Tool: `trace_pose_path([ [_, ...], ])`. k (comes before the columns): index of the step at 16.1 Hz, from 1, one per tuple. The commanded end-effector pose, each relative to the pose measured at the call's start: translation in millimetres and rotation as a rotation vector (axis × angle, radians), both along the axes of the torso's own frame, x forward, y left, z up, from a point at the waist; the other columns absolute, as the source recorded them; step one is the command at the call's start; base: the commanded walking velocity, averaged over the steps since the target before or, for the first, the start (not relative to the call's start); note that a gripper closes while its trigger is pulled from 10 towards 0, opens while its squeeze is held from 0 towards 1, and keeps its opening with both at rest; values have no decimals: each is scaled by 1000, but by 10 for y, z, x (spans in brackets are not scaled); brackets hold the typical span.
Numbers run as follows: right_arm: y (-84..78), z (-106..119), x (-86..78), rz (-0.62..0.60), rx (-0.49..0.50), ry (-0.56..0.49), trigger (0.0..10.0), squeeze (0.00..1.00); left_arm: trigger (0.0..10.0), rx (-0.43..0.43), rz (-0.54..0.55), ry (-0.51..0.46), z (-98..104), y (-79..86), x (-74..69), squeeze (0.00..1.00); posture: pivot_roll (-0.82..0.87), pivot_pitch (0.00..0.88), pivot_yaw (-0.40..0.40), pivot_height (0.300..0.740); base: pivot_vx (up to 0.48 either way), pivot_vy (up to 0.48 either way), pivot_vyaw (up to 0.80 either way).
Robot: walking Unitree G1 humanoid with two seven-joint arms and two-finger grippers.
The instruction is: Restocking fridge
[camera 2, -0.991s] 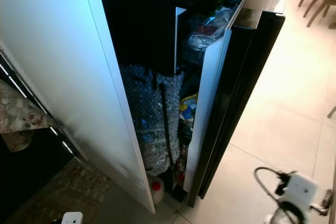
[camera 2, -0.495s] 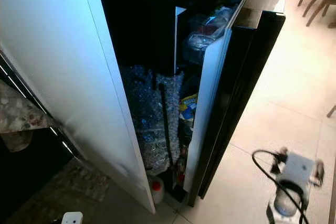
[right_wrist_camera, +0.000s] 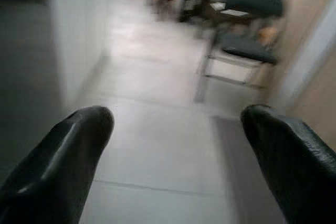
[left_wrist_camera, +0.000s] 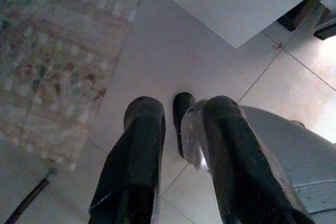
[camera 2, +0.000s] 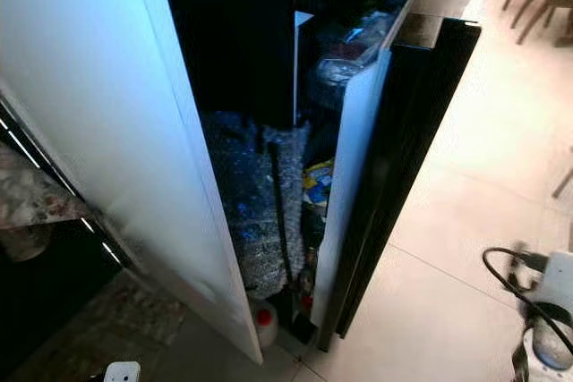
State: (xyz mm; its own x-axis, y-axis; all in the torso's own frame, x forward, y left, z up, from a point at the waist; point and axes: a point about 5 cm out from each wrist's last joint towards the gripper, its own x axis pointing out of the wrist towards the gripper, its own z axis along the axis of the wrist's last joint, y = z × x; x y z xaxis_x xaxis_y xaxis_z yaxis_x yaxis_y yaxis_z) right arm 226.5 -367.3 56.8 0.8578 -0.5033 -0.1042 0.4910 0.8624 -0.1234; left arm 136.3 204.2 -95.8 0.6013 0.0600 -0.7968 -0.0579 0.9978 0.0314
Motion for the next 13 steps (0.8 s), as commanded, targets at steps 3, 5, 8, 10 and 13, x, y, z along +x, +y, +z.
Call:
trace_pose_path([
  [3,164,134,288,177,108,-80,10000,0,10000,6,8,33,-27,24,-68,0,-54,28,19,740,0,0,0],
  [5,378,239,505,356,139,-124,10000,0,10000,6,11,35,-28,26,-74,0,-51,31,20,740,0,0,0],
  [8,464,312,594,457,140,-143,10000,0,10000,9,12,34,-27,42,-81,0,-46,35,22,740,0,0,0],
  [10,463,319,597,465,146,-147,10000,0,10000,10,8,32,-24,46,-78,0,-46,38,24,740,0,0,0],
  [13,472,321,597,487,144,-145,10000,0,10000,11,6,30,-21,46,-67,0,-46,39,25,740,0,0,0],
])
